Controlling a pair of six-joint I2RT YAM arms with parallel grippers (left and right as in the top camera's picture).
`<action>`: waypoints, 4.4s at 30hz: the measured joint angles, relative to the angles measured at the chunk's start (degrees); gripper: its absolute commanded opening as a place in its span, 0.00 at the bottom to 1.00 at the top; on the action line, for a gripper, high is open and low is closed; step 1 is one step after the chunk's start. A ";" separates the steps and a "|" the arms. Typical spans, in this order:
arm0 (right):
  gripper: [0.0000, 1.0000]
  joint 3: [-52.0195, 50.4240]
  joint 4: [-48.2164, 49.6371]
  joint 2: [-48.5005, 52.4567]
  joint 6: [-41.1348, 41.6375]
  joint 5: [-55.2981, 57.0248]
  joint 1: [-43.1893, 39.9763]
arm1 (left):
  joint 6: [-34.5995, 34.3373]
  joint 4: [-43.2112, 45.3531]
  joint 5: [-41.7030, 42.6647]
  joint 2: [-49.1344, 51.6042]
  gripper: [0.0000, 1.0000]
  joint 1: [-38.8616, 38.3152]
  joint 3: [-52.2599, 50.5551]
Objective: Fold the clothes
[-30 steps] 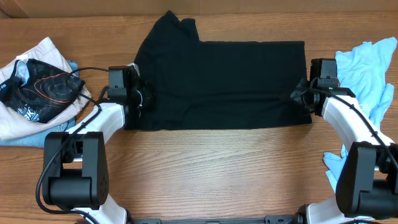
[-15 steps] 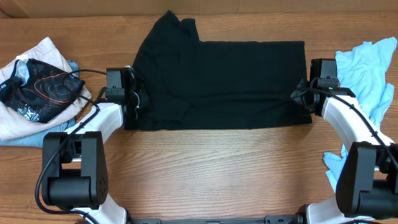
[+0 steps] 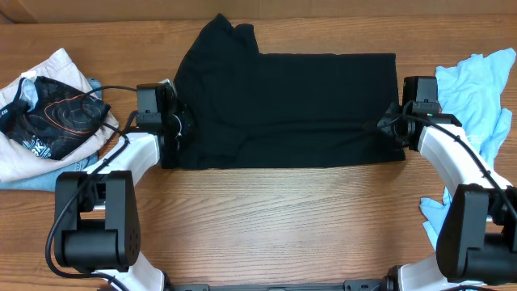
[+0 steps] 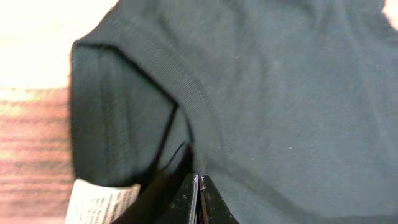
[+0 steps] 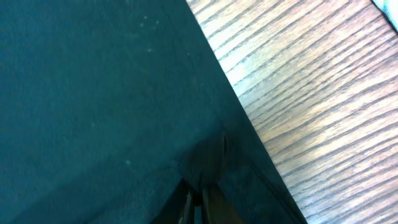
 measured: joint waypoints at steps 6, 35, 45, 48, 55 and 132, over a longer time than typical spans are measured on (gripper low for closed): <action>0.08 0.00 1.86 0.00 -0.04 -0.04 -0.02 | 0.00 -0.09 0.68 0.00 0.04 0.00 5.07; 0.33 -0.02 -2.27 0.00 -0.13 2.10 -0.11 | 1.33 -8.46 -2.21 0.00 0.61 0.33 5.97; 0.33 -0.02 -8.90 0.00 -0.13 2.93 -0.11 | 1.31 -20.20 -1.51 0.00 0.60 0.37 5.99; 0.33 -0.02 -10.27 0.00 -0.11 2.93 -0.13 | 1.31 -20.92 -1.51 0.00 0.60 0.37 5.99; 0.39 -0.02 -11.69 0.48 -0.15 2.95 -0.11 | 1.31 -22.99 -1.51 0.00 0.60 0.37 5.99; 0.11 1.60 -34.77 0.72 5.86 8.90 -0.44 | -5.60 -49.33 -8.57 -1.95 0.22 17.38 0.87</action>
